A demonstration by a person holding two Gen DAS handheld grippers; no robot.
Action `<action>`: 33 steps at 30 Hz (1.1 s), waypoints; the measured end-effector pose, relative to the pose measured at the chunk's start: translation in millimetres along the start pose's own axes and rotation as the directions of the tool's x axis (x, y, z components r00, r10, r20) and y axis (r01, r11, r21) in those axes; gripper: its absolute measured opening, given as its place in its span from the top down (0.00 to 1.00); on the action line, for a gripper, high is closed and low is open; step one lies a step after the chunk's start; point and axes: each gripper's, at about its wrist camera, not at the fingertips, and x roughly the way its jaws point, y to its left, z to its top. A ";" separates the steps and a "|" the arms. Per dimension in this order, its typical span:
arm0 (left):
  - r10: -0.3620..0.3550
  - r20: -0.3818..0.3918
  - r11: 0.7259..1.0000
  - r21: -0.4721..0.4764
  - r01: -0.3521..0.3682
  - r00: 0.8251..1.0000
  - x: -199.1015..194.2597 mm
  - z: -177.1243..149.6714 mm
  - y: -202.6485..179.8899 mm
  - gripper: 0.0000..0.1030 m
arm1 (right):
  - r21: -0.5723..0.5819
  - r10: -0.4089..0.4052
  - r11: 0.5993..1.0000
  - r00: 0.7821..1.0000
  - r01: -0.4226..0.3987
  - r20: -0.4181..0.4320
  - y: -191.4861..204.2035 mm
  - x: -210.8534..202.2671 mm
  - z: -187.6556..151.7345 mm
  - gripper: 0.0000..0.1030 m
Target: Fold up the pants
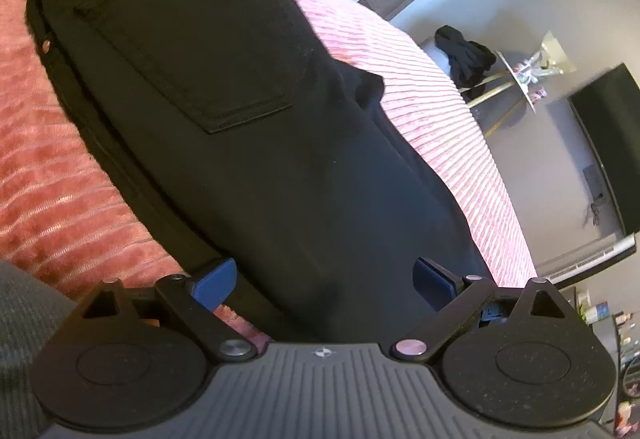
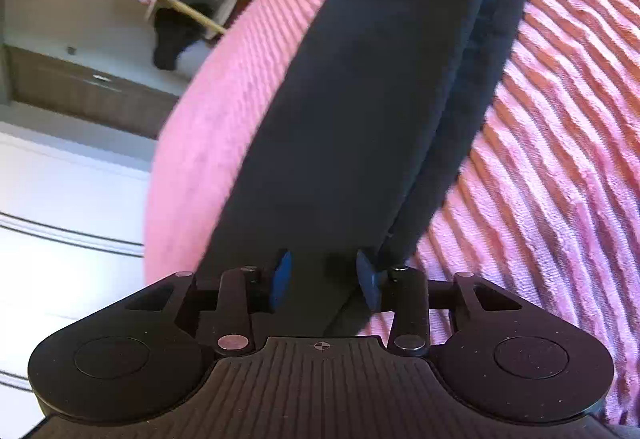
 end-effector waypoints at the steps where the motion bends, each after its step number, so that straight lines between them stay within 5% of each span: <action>1: -0.005 0.002 1.000 -0.009 0.005 1.000 0.3 1.0 1.8 0.08 | -0.010 -0.015 1.000 1.000 0.015 0.002 3.6 4.3 1.5 0.66; 5: -0.027 0.005 0.998 -0.058 0.027 1.000 -1.3 5.3 9.6 0.10 | -0.023 -0.065 0.998 0.998 0.065 -0.004 0.3 2.0 -4.2 0.74; 16: -0.017 0.013 0.992 -0.123 0.019 1.000 7.5 11.7 15.1 0.10 | -0.012 -0.050 0.999 0.999 0.050 -0.018 -2.3 10.1 -2.3 0.65; 21: -0.055 0.040 0.978 -0.197 0.062 0.998 8.8 14.5 28.0 0.10 | -0.007 -0.016 1.000 1.000 0.016 0.003 -4.6 9.0 -1.8 0.84; 29: -0.033 0.085 0.984 -0.172 0.047 0.996 0.9 13.3 26.3 0.37 | 0.032 0.130 0.991 0.990 -0.133 0.060 -10.7 -4.3 -4.2 0.89; 33: -0.018 0.100 0.990 -0.134 0.031 0.995 6.9 14.0 19.8 0.40 | 0.098 0.137 0.986 0.990 -0.138 0.020 -16.9 6.2 -3.3 0.81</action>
